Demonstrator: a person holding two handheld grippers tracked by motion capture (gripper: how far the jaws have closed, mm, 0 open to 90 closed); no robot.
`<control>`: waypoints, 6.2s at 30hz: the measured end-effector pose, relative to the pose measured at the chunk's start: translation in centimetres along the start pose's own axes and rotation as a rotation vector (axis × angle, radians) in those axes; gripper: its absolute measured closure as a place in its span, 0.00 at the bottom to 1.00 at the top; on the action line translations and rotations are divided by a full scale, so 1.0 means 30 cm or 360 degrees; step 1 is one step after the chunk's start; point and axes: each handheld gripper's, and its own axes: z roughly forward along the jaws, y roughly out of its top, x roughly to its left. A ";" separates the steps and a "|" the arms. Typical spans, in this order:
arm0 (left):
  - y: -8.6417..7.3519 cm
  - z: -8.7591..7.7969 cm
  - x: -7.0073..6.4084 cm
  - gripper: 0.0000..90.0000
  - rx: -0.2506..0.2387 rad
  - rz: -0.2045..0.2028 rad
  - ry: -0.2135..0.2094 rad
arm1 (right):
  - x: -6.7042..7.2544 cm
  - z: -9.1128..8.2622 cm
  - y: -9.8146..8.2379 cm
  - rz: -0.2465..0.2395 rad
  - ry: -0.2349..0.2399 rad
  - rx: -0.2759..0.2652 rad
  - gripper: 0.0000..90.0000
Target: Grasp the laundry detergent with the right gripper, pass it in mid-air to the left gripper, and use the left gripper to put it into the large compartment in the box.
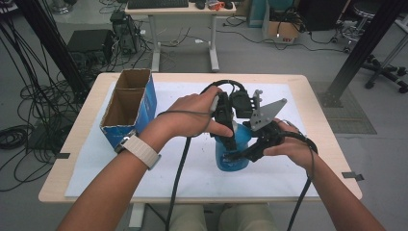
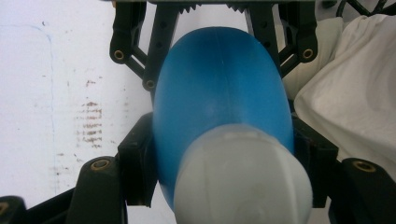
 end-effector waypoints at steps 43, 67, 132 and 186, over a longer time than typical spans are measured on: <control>-0.005 -0.004 0.008 0.41 -0.0014 0.0006 0.0002 | -0.006 -0.002 0.004 -0.0013 -0.0005 0.0002 0.47; -0.007 -0.008 0.013 0.41 -0.0015 0.0001 -0.0004 | -0.008 0.000 0.011 -0.0006 -0.0011 0.0009 0.47; 0.006 -0.014 0.011 0.42 0.0013 -0.0020 0.0001 | -0.009 0.002 0.003 0.0000 0.0001 -0.0039 0.46; -0.090 -0.216 0.136 0.42 0.0116 -0.1003 0.0266 | -0.045 -0.405 -0.164 0.0554 -0.0597 0.0747 0.04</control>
